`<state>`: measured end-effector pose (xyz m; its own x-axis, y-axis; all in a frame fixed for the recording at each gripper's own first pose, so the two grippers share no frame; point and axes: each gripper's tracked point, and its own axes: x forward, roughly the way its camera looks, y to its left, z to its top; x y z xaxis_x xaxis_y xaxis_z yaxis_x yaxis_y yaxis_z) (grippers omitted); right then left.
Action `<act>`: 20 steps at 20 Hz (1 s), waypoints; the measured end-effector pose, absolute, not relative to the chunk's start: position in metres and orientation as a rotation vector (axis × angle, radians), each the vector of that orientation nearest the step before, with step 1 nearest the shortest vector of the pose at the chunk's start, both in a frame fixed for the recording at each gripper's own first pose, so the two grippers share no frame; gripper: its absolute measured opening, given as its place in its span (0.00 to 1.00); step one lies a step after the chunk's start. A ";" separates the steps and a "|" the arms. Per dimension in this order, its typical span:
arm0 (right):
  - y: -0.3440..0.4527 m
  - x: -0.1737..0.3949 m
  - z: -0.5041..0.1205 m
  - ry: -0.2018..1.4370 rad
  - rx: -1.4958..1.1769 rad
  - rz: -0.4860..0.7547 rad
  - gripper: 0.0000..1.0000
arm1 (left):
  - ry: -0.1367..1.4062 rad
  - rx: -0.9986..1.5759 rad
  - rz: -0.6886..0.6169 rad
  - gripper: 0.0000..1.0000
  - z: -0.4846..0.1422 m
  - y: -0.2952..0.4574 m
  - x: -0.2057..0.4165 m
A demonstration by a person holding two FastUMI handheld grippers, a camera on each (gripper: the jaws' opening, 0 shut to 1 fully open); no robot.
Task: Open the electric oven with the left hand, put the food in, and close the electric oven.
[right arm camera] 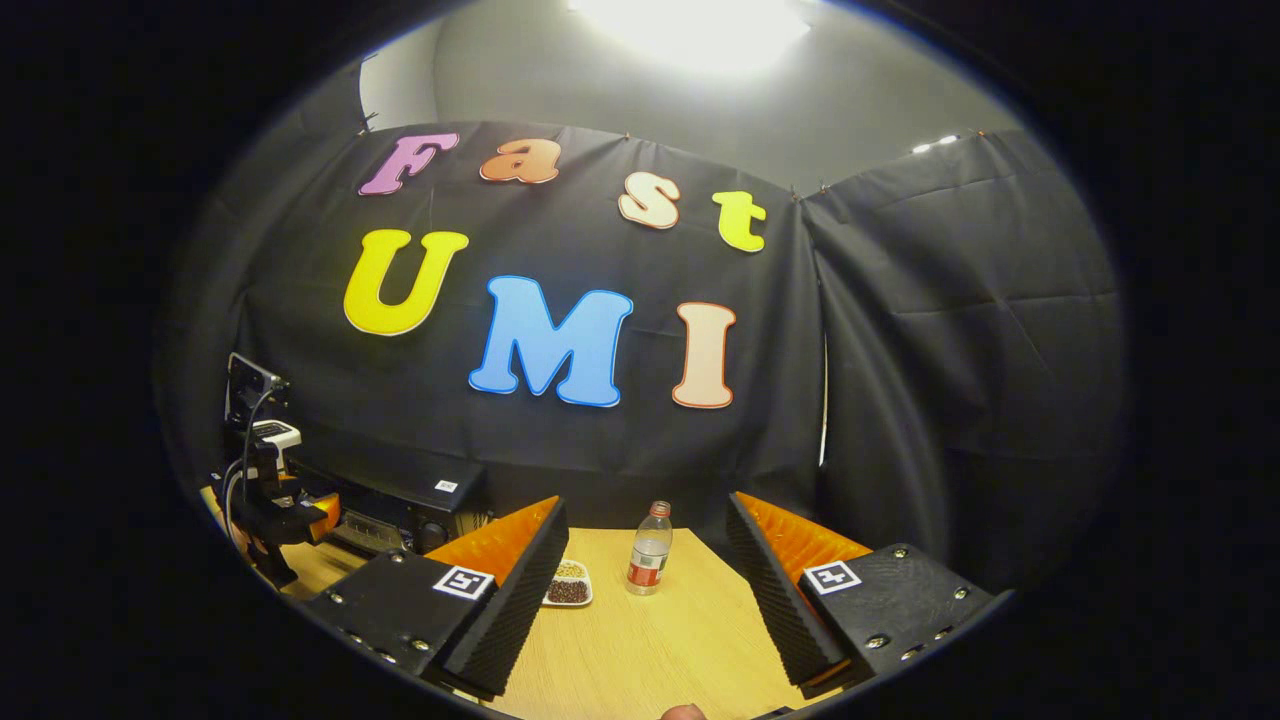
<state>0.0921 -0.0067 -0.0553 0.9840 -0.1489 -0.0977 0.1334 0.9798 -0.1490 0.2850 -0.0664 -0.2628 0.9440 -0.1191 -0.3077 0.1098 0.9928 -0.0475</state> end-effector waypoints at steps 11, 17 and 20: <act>-0.020 0.070 -0.051 0.118 -0.156 -0.078 0.97 | 0.420 0.027 -0.076 1.00 -0.304 -0.064 0.220; -0.020 0.061 -0.055 0.137 -0.153 -0.044 0.97 | 0.485 0.014 -0.062 0.96 -0.331 -0.066 0.197; -0.015 0.059 -0.056 0.148 -0.147 -0.018 0.97 | 0.548 -0.003 -0.056 1.00 -0.355 -0.066 0.187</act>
